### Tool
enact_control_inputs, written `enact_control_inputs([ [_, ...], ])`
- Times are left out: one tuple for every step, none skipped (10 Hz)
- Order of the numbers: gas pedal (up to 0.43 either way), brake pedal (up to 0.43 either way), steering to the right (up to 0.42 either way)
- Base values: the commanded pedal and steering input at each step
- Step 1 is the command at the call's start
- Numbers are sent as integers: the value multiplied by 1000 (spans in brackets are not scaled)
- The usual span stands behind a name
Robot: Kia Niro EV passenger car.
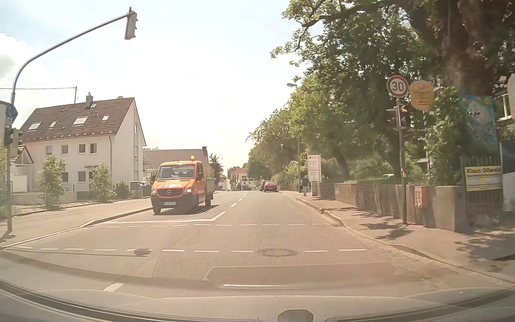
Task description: Follow the waypoints while adhering to traffic rules and regulations
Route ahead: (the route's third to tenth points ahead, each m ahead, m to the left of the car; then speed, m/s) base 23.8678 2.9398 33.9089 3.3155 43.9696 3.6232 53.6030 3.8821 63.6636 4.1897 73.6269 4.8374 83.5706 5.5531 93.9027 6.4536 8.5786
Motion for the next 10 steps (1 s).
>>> enact_control_inputs([
  [0, 0, -10],
  [0, 0, -9],
  [0, 0, -9],
  [0, 0, -9],
  [0, 0, -9],
  [0, 0, -9],
  [0, 0, -9],
  [0, 0, -9],
  [0, 0, -8],
  [0, 0, -8],
])
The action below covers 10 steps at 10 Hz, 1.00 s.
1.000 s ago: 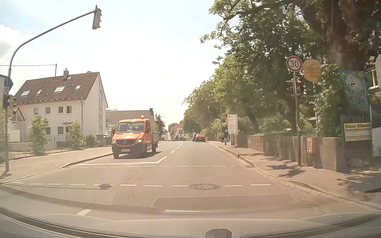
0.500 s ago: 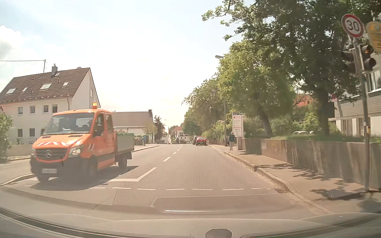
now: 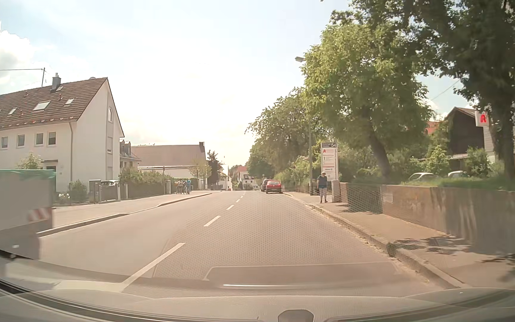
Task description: Follow the waypoints while adhering to traffic rules and regulations
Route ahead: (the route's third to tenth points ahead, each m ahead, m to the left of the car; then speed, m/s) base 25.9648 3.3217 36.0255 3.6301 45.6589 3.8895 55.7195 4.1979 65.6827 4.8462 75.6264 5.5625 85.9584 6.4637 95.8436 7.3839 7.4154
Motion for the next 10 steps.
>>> enact_control_inputs([
  [0, 0, -9],
  [0, 0, -7],
  [0, 0, -5],
  [0, 0, -5],
  [0, 0, -5],
  [0, 0, -4],
  [0, 0, -3],
  [0, 0, -3],
  [0, 0, -3],
  [0, 0, -3],
])
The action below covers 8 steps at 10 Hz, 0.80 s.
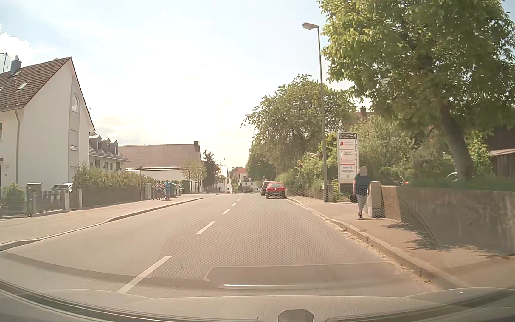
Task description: Follow the waypoints while adhering to traffic rules and regulations
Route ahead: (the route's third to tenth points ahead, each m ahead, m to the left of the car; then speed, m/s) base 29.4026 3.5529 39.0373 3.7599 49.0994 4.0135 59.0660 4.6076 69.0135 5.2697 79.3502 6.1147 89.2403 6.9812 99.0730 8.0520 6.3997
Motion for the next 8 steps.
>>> enact_control_inputs([
  [0, 0, -3],
  [0, 0, -3],
  [20, 0, -3],
  [39, 0, -5],
  [47, 0, -8],
  [59, 0, -8],
  [59, 0, -8],
  [59, 0, -8],
])
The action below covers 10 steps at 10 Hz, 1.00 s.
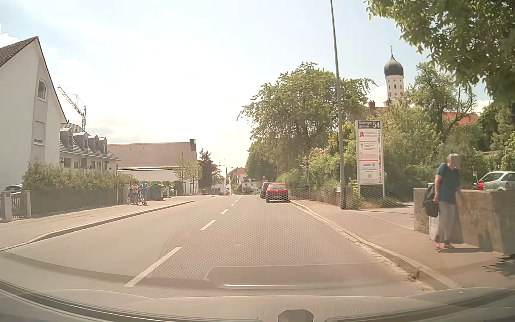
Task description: Follow the waypoints while adhering to traffic rules and regulations
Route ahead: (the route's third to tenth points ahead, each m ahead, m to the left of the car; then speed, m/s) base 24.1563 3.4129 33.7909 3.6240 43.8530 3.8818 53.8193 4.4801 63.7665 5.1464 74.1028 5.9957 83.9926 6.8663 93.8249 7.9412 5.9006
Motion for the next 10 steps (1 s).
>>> enact_control_inputs([
  [59, 0, -10],
  [59, 0, -14],
  [67, 0, -16],
  [67, 0, -23],
  [67, 0, -28],
  [67, 0, -33],
  [67, 0, -37],
  [79, 0, -42],
  [87, 0, -48],
  [87, 0, -53],
])
